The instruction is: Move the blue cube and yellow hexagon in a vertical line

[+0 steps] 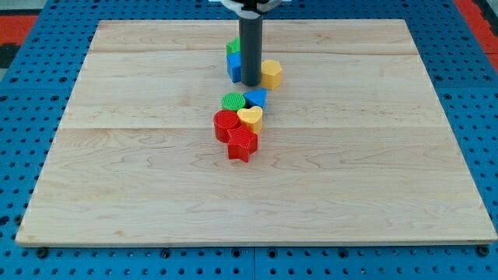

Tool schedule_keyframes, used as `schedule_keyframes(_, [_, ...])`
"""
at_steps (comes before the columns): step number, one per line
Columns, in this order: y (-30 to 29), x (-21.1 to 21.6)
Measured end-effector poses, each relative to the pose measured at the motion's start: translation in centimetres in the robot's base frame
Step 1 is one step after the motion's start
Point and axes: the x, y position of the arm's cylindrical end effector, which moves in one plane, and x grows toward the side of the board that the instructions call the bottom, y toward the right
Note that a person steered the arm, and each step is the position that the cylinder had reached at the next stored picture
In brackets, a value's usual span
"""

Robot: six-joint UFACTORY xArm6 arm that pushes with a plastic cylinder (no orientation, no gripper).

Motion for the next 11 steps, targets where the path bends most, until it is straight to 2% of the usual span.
schedule_keyframes(2, [-9.1,-1.2])
schedule_keyframes(3, [-10.3,-3.7])
schedule_keyframes(5, [1.0,-3.3])
schedule_keyframes(6, [6.3,-0.3])
schedule_keyframes(7, [8.1,2.5])
schedule_keyframes(8, [8.0,1.5])
schedule_keyframes(10, [8.0,6.6])
schedule_keyframes(11, [8.0,6.8])
